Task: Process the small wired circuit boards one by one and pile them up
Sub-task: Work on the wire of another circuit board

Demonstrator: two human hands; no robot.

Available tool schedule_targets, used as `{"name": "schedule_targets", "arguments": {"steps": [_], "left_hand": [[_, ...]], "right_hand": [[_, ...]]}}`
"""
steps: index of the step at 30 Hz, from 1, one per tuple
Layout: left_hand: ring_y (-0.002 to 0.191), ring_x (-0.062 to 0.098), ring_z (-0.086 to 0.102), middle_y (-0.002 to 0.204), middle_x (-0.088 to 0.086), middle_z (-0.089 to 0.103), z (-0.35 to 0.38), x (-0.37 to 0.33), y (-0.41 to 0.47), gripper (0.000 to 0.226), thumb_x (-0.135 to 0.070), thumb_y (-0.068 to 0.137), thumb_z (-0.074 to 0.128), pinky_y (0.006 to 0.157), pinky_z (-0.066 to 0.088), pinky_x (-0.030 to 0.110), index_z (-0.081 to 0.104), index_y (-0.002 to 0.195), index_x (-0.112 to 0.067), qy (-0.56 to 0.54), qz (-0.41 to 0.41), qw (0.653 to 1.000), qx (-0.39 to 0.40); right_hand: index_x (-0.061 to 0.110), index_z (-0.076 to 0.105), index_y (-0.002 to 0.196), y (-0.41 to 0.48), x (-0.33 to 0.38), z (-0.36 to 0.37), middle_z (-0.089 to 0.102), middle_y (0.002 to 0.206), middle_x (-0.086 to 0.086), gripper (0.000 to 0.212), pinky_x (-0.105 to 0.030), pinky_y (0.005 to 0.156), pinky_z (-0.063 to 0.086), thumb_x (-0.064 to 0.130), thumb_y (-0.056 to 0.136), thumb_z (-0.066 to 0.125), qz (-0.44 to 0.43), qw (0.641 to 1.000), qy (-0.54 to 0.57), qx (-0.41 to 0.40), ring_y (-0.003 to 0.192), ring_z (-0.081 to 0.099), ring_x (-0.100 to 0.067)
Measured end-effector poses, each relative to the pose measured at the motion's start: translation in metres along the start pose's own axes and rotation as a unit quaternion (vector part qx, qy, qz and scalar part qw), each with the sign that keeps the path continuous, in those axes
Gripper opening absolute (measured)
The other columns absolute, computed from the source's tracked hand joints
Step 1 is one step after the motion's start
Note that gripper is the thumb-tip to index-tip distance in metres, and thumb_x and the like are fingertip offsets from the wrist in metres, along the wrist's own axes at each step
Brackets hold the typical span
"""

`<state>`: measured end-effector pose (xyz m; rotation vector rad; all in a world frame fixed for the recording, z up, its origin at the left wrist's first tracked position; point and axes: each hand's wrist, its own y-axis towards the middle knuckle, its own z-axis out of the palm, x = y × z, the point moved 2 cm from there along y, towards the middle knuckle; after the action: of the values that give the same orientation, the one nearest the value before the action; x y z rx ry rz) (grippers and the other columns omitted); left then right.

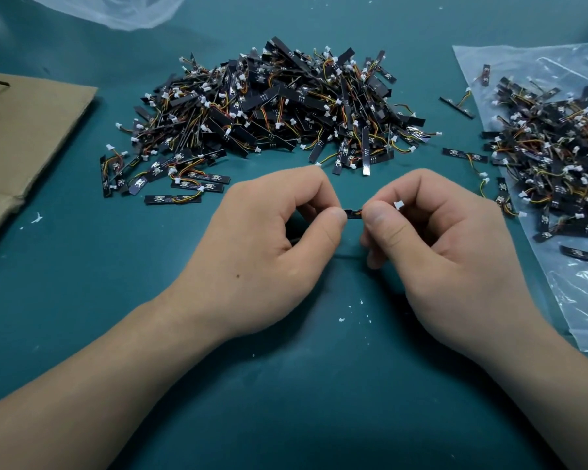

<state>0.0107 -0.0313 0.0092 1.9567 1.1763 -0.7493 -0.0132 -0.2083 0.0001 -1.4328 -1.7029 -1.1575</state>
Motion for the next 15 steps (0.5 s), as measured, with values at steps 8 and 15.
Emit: {"name": "schedule_targets", "arguments": {"steps": [8, 15], "left_hand": [[0.068, 0.012, 0.057, 0.072, -0.007, 0.062, 0.0006, -0.0002, 0.0005, 0.015, -0.021, 0.096, 0.059, 0.059, 0.040, 0.017, 0.066, 0.084, -0.015, -0.009, 0.002, 1.000, -0.005], [0.066, 0.008, 0.055, 0.068, -0.009, 0.058, -0.0008, -0.0011, 0.0006, 0.015, -0.020, 0.095, 0.060, 0.059, 0.037, 0.013, 0.066, 0.082, -0.016, -0.005, 0.005, 1.000, -0.003]], "right_hand": [[0.028, 0.063, 0.087, -0.0001, 0.0001, -0.0003, 0.071, 0.074, 0.004, 0.012, -0.039, 0.060, 0.054, 0.029, 0.099, 0.063, -0.002, 1.000, 0.004, -0.006, 0.062, 0.067, -0.021], [0.027, 0.062, 0.084, -0.0007, 0.0011, -0.0013, 0.071, 0.072, 0.004, 0.014, -0.043, 0.061, 0.052, 0.031, 0.097, 0.062, 0.001, 1.000, -0.004, 0.001, 0.061, 0.065, -0.022]]}}
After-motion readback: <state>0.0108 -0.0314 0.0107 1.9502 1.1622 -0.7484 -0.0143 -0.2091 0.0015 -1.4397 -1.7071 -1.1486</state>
